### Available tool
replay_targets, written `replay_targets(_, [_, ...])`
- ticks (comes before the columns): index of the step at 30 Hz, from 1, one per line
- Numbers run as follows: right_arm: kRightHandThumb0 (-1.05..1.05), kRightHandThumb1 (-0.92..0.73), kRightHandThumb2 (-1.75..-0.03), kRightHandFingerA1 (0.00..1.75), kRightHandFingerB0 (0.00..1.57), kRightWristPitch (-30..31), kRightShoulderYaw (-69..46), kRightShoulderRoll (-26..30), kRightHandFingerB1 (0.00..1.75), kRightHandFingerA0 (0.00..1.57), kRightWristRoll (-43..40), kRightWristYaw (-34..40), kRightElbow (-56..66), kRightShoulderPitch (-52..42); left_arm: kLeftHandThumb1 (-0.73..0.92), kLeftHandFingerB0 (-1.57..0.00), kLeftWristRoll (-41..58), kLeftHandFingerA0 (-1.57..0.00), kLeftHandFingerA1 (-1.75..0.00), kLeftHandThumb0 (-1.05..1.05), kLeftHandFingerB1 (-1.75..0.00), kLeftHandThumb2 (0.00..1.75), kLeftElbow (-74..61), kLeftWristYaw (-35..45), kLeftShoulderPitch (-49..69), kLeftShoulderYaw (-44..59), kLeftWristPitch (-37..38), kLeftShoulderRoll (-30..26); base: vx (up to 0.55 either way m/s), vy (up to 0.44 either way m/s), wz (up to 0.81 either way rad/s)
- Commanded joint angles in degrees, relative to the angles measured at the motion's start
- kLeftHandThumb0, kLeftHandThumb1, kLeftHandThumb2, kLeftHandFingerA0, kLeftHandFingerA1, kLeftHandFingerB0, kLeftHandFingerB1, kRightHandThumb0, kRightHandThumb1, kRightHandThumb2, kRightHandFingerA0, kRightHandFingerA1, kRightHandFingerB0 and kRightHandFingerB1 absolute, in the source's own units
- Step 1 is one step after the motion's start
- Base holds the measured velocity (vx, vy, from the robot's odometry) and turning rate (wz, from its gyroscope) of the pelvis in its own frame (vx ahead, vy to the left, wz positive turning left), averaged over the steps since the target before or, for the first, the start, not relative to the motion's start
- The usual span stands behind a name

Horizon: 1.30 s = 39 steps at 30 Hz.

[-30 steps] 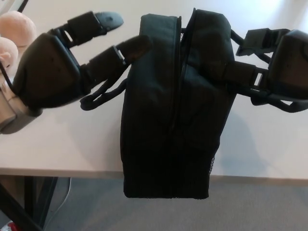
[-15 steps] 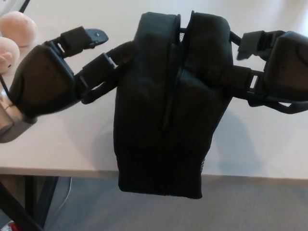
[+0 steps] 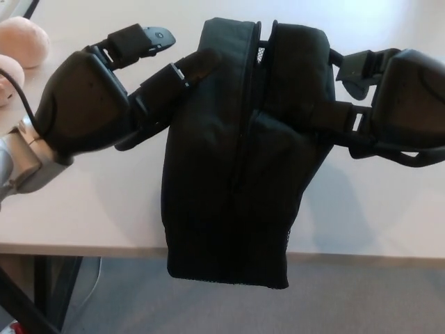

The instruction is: A lunch bag is kept on the middle of the desk and the robot uses both its hands to grab the opening of the bag from the left and right and moves its hands away from each other to spread the bag open

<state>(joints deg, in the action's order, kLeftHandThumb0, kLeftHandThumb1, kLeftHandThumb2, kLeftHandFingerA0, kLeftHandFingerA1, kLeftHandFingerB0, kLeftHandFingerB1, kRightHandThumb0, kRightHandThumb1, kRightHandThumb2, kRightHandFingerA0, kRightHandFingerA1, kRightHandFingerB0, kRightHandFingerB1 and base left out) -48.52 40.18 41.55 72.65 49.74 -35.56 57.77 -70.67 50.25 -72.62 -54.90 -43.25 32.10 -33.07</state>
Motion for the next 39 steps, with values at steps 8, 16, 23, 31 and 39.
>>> replay_targets(8, [-0.58,-0.41,-0.73,1.34,0.55,-2.2,0.7,-0.2,0.49,0.97,-0.7,-3.3,0.1,0.6,0.5,-0.44,0.7,-0.8,-0.99,-0.28,-0.36,0.56,-1.0,5.7,0.8,-0.3,1.1,-2.1,0.0,0.0,0.0])
replay_targets(16, [-0.52,-0.55,-0.58,0.46,0.63,-2.7,0.4,0.1,0.39,0.88,-0.7,-6.1,1.0,2.0,0.45,-0.8,0.9,-0.79,-1.04,-0.41,-0.65,0.83,-1.2,9.4,1.1,-1.1,3.3,-3.4,0.0,0.0,0.0])
replay_targets(23, [-0.65,-0.4,-0.71,1.48,0.88,-2.5,0.7,-0.8,0.61,1.18,-0.1,-5.1,0.5,2.6,0.4,-0.88,1.5,-0.75,-1.14,-0.41,-0.63,0.73,-3.7,7.8,2.2,-1.4,5.5,-3.8,0.0,0.0,0.0])
replay_targets(31, [-0.58,-0.39,-0.68,1.44,0.88,-4.7,2.7,-1.1,0.59,1.12,0.2,-6.9,-1.7,4.3,0.43,-0.81,2.7,-0.75,-1.09,-0.39,-0.65,0.81,-6.1,11.9,2.6,-1.7,9.2,-4.6,0.0,0.0,0.0])
replay_targets(39, [-0.39,-0.47,-0.58,1.49,0.92,-6.3,2.4,-0.7,0.54,0.96,-1.9,-6.5,-4.6,3.1,0.54,-0.74,4.6,-0.84,-0.63,-0.26,-0.44,0.57,-5.0,18.6,3.7,-1.4,9.4,-4.7,0.0,0.0,0.0])
